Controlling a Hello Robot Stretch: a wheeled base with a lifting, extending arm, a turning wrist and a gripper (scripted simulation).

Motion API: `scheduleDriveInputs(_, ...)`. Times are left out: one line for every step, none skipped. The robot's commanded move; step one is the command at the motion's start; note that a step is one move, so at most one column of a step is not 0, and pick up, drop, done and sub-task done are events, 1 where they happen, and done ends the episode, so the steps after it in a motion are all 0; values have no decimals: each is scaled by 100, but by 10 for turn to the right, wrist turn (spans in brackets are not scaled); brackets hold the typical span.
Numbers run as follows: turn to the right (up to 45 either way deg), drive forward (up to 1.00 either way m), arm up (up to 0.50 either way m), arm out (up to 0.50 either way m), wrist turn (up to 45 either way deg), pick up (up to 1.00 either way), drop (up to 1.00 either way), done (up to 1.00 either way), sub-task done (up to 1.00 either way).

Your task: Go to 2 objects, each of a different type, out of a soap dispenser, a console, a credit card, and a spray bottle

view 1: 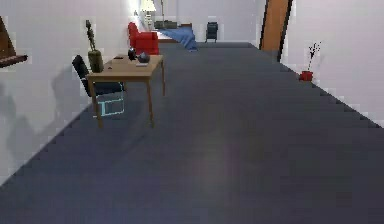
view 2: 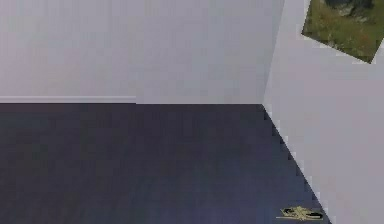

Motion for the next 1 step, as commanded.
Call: scheduleDriveInputs(0,100,0,0,0,0,0,0,0)
